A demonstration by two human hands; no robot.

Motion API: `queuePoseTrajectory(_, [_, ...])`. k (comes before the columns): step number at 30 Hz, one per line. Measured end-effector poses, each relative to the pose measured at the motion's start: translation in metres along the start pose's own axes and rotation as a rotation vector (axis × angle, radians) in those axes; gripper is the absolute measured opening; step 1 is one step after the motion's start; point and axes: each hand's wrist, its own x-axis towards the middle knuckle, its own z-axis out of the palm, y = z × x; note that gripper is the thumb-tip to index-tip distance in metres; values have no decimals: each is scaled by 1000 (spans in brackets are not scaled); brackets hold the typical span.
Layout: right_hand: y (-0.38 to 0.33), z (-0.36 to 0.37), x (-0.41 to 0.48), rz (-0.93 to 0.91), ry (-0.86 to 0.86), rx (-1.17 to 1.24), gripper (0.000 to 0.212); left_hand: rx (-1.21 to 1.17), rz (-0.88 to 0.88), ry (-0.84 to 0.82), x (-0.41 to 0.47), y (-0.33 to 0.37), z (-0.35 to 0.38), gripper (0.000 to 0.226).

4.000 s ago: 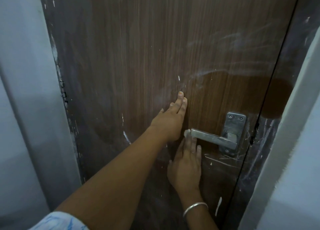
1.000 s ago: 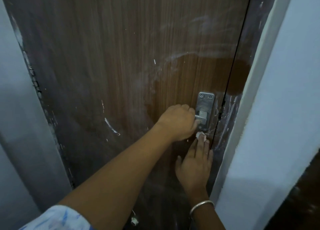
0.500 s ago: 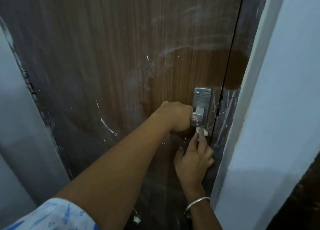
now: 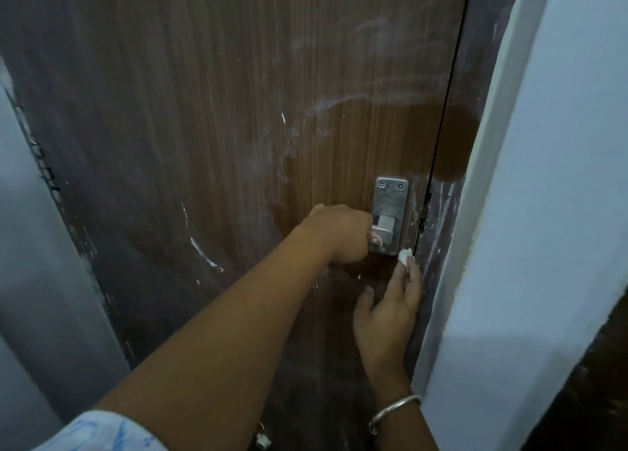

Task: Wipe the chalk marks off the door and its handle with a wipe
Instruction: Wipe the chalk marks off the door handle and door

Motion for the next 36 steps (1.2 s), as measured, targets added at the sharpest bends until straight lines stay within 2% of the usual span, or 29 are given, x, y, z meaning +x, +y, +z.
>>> queuePoseTrajectory(5, [-6,-10,17,-105,0,32,66,-5,10,9,-2,1,0,6])
queuePoseTrajectory(13, [-37,-30,67,-232,22,-64,59,5,-20,-3,-2,4,-3,5])
queuePoseTrajectory(17, [-42,-37,77,-252,3,-113,54,17,-15,12,-1,2,-1,5])
queuePoseTrajectory(24, [-22,-39,46,-181,-157,-152,64,-8,15,37,-2,0,3,6])
queuePoseTrajectory(31, [-48,-43,84,-282,-22,-190,54,12,-7,24,-3,3,-1,4])
queuePoseTrajectory(36, [-52,-48,89,-239,-167,-148,71,49,-1,47,-4,3,1,20])
